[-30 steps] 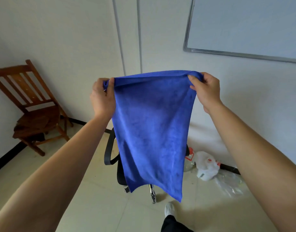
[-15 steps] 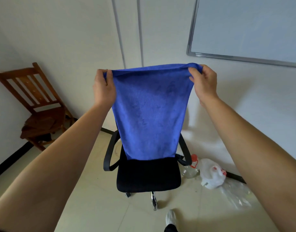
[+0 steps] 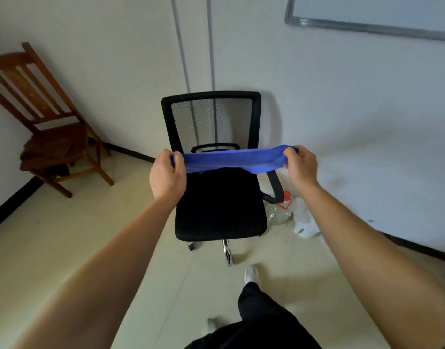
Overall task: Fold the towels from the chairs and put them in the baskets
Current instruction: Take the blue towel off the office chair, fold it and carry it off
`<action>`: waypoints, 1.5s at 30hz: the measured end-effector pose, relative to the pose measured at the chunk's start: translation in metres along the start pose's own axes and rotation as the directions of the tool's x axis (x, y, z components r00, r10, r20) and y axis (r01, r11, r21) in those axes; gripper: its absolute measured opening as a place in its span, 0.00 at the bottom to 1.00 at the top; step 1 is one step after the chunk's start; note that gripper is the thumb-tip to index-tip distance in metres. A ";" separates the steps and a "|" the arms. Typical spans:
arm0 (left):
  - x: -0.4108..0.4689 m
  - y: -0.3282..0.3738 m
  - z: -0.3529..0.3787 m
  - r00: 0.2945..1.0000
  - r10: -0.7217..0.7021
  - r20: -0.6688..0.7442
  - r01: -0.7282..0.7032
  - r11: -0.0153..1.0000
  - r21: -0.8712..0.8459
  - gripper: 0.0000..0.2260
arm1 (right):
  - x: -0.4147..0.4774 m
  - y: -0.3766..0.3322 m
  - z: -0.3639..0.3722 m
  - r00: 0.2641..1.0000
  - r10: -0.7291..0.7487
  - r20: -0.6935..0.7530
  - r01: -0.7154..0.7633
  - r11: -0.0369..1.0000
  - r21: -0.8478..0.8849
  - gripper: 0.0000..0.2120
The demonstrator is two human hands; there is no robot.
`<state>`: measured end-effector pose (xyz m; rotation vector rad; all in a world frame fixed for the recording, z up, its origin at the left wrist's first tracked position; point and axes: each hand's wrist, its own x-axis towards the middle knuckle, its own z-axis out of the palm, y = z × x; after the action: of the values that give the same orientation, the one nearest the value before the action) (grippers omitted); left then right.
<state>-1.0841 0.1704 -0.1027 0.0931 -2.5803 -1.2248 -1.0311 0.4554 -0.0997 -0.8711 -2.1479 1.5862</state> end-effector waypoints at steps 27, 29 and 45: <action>-0.082 -0.178 0.055 0.642 -0.502 0.579 0.422 0.862 0.279 0.07 | -0.039 0.203 0.016 0.903 0.260 0.342 -0.059 0.864 -0.501 0.10; -0.054 -0.176 0.068 0.691 -0.503 0.520 0.439 0.863 0.251 0.10 | -0.012 0.195 0.027 0.908 0.274 0.316 -0.100 0.875 -0.473 0.11; 0.118 -0.186 0.244 0.798 -0.502 0.333 0.403 0.856 0.324 0.09 | 0.183 0.232 0.166 0.939 0.254 0.233 -0.127 0.883 -0.452 0.15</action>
<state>-1.2771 0.2134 -0.3649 0.6097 -3.1983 -1.1682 -1.2034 0.4954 -0.3881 -1.0696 -2.7686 1.4120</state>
